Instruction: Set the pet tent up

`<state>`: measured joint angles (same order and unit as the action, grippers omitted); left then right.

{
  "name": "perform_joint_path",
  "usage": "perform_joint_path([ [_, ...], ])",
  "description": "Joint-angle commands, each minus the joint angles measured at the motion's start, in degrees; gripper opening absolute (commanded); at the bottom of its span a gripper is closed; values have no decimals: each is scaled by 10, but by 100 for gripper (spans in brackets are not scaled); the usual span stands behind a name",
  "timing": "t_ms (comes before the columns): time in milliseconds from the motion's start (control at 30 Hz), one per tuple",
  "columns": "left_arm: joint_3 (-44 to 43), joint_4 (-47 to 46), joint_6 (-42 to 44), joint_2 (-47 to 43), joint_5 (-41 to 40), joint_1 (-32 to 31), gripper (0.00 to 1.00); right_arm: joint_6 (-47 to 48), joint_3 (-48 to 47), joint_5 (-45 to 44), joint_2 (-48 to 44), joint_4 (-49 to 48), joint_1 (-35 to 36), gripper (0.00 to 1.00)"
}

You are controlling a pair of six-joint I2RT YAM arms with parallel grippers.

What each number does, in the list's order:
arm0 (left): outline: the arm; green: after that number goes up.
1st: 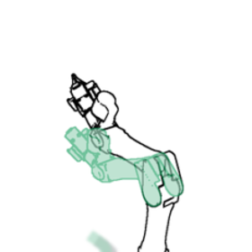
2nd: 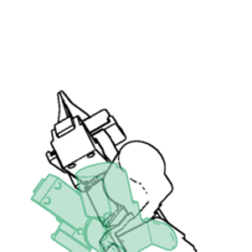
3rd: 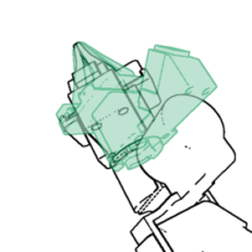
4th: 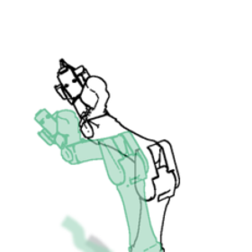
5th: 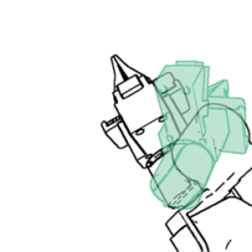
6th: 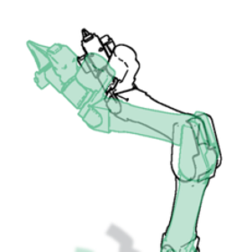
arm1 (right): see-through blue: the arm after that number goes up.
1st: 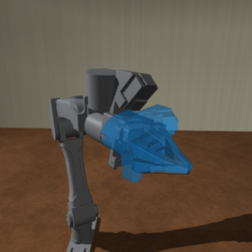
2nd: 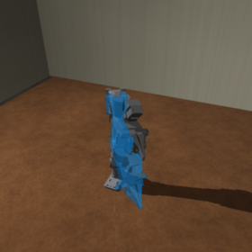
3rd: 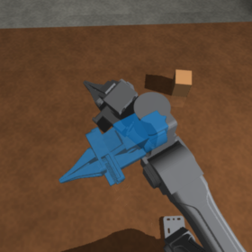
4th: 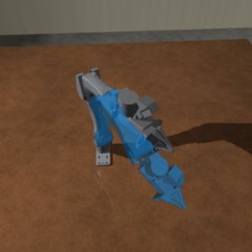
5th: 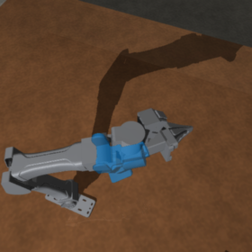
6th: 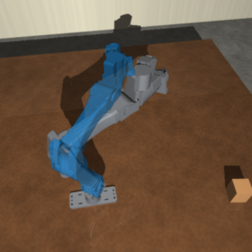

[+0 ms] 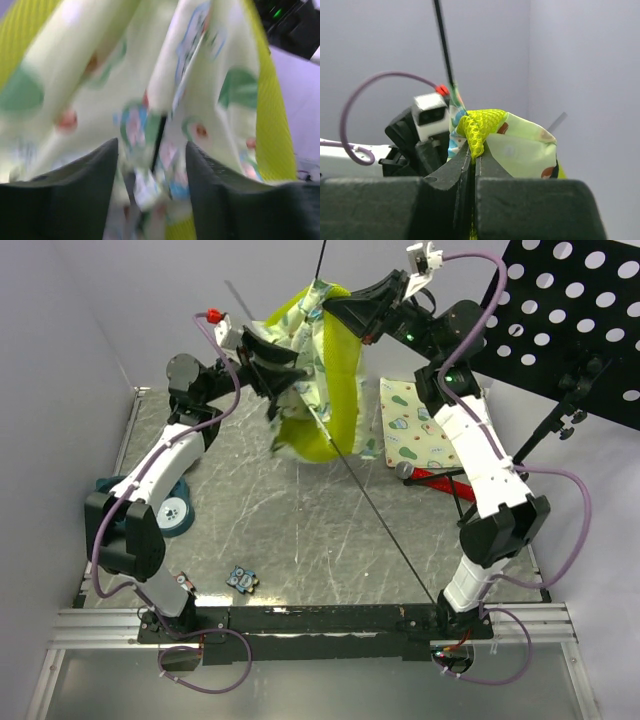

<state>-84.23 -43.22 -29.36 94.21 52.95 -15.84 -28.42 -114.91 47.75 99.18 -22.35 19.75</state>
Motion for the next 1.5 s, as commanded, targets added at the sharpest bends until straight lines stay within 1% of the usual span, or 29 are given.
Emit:
perform_joint_path([
  [0, 47, 7, -9, -64, 57, 41, 73, 93, -22, -10, -72, 17, 1, 0],
  [33, 52, 34, 10, -83, 73, 54, 77, 117, -24, -11, -74, 32, 1, 0],
  [67, 54, 77, 38, -100, 82, 65, 79, 136, -28, -11, -77, 54, 1, 0],
  [100, 48, 142, 97, -121, 87, 76, 83, 164, -29, -11, -80, 74, 1, 0],
  [133, 38, 211, 141, -137, 83, 85, 90, 196, -28, -6, -85, 99, 2, 0],
  [167, 24, 261, 168, -152, 71, 93, 97, 242, -26, -4, -87, 138, 5, 0],
  [200, 12, 305, 191, -166, 65, 99, 100, 297, -22, -7, -93, 174, 10, 0],
  [233, 0, 331, 206, -175, 64, 103, 100, 331, -12, -6, -98, 205, 13, 0],
  [267, -8, 345, 205, -186, 50, 104, 100, 366, 3, -2, -103, 221, 16, 0],
  [300, -13, 352, 194, -196, 35, 104, 100, 395, 16, -1, -107, 258, 21, 0],
  [367, -18, 342, 158, -214, 31, 106, 100, 467, 28, -5, -108, 325, 36, 0],
  [433, -1, 288, 92, -235, 24, 107, 100, 516, 40, -16, -105, 373, 53, 0],
  [500, 21, 209, 21, -252, 29, 107, 100, 534, 52, -21, -102, 384, 67, 0],
  [600, 24, 99, -66, -254, 36, 107, 100, 545, 42, -20, -89, 410, 92, 0],
  [700, -19, 71, -102, -238, 9, 107, 100, 545, 40, -13, -83, 412, 108, 0],
  [767, -50, 66, -109, -228, -3, 107, 97, 548, 38, -13, -79, 415, 119, 0],
  [833, -78, 44, -136, -217, -5, 107, 95, 549, 30, -7, -73, 423, 126, 0],
  [900, -95, 8, -160, -212, 7, 107, 94, 544, 29, -4, -72, 425, 131, 0],
  [967, -110, -20, -179, -211, 27, 107, 89, 544, 29, -4, -71, 424, 135, 0],
  [1100, -137, -33, -214, -215, 53, 106, 63, 537, 29, -4, -68, 424, 138, 0],
  [1133, -144, -33, -220, -215, 56, 107, 59, 536, 26, -3, -67, 426, 138, 0],
  [1200, -156, -29, -225, -215, 49, 106, 55, 536, 22, 1, -65, 431, 139, 0],
  [1300, -188, -13, -236, -207, 22, 107, 50, 543, 17, 6, -65, 443, 139, 0],
  [1400, -221, 1, -253, -194, -6, 106, 51, 546, 21, 12, -66, 447, 140, 0],
  [1467, -238, 2, -267, -184, -11, 104, 50, 551, 19, 16, -65, 452, 141, 0],
])
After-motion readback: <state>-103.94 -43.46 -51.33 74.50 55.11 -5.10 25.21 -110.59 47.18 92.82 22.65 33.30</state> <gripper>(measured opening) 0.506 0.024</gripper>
